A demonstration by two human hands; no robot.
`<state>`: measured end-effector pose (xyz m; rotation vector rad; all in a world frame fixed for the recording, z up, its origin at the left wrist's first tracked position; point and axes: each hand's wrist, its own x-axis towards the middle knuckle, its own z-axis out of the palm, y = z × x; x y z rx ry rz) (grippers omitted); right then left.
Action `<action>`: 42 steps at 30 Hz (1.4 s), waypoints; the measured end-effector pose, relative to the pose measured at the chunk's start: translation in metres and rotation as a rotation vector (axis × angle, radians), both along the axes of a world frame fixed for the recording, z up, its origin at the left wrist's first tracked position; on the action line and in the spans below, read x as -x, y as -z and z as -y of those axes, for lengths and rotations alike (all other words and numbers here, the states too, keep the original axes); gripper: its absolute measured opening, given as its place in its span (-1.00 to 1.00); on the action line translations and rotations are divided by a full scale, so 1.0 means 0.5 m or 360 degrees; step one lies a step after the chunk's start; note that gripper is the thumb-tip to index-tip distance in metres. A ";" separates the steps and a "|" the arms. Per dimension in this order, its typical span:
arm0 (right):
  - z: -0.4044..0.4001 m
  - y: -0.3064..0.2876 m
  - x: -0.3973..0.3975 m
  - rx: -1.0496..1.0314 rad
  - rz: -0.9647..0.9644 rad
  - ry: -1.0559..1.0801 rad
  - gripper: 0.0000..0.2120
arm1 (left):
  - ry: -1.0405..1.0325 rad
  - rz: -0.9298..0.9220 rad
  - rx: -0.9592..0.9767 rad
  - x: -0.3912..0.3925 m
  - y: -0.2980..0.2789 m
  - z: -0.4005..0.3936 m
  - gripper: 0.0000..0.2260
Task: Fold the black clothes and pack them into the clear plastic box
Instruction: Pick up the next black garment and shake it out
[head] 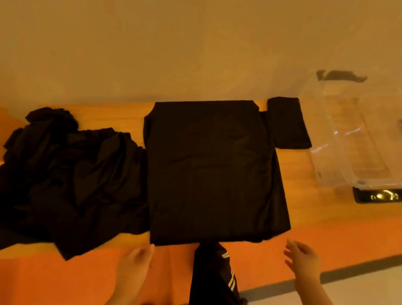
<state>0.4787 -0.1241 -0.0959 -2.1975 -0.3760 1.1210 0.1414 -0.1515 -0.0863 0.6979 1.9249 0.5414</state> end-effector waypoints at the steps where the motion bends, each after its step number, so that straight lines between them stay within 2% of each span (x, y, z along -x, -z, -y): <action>1: 0.003 0.003 0.004 0.0021 -0.0194 0.0036 -0.58 | -0.0065 0.0100 0.0208 0.003 0.006 0.017 -0.86; 3: -0.013 0.006 0.011 -0.0053 -0.0459 0.0073 -0.47 | -0.0118 0.0237 0.0396 0.002 0.014 0.029 -0.62; 4: -0.024 0.011 0.011 -0.0093 -0.0507 0.0021 -0.46 | -0.0151 0.0292 0.0361 0.000 0.018 0.027 -0.51; 6: -0.041 0.019 0.005 -0.0082 -0.0507 -0.0205 -0.49 | -0.0160 0.0379 0.0258 -0.009 0.015 0.011 -0.46; 8: -0.046 0.019 -0.004 0.0011 -0.0492 -0.0354 -0.55 | -0.0132 0.0456 0.0183 -0.024 0.015 -0.006 -0.57; 11: -0.032 0.010 -0.026 0.0044 -0.0502 -0.0376 -0.65 | -0.0195 0.0375 0.0095 -0.051 0.013 -0.015 -0.76; 14: -0.009 -0.008 -0.050 0.0013 -0.0569 -0.0228 -0.87 | -0.0493 0.0532 -0.0001 -0.064 0.006 -0.001 -0.80; 16: 0.004 -0.014 -0.062 0.0042 -0.0640 -0.0091 -0.88 | -0.0672 0.0687 -0.0034 -0.068 -0.002 0.017 -0.89; 19: 0.011 -0.026 -0.066 0.0134 -0.0881 0.0036 -0.91 | -0.0740 0.0743 -0.0072 -0.077 -0.016 0.045 -0.89; 21: 0.016 -0.039 -0.064 0.0269 -0.0994 -0.0035 -0.97 | -0.0718 0.0752 -0.0095 -0.080 -0.026 0.059 -0.87; 24: 0.026 -0.060 -0.068 0.0308 -0.1120 -0.0113 -0.93 | -0.0719 0.0751 -0.0153 -0.075 -0.040 0.068 -0.87; 27: 0.035 -0.079 -0.079 0.0264 -0.1299 -0.0010 -0.86 | -0.0724 0.0755 -0.0256 -0.065 -0.048 0.072 -0.85; 29: 0.040 -0.086 -0.074 0.0223 -0.1381 0.0048 -0.76 | -0.0671 0.0665 -0.0307 -0.059 -0.052 0.074 -0.86; 31: 0.039 -0.089 -0.064 0.0016 -0.1414 0.0162 -0.59 | -0.0660 0.0532 -0.0340 -0.059 -0.057 0.073 -0.91; 32: 0.035 -0.087 -0.060 -0.0141 -0.1404 0.0242 -0.55 | -0.0690 0.0477 -0.0353 -0.060 -0.059 0.071 -0.94; 34: 0.028 -0.086 -0.054 -0.0441 -0.1336 0.0383 -0.61 | -0.0776 0.0439 -0.0396 -0.065 -0.068 0.068 -0.97; 36: 0.025 -0.087 -0.049 -0.0597 -0.1251 0.0340 -0.62 | -0.0756 0.0416 -0.0476 -0.070 -0.080 0.069 -0.94; 39: 0.025 -0.099 -0.047 -0.0683 -0.1013 0.0045 -0.64 | -0.0501 0.0286 -0.0573 -0.073 -0.104 0.071 -0.91; 42: 0.027 -0.136 -0.049 -0.0644 -0.0381 -0.0614 -0.69 | -0.0166 0.0081 -0.0682 -0.065 -0.138 0.061 -0.88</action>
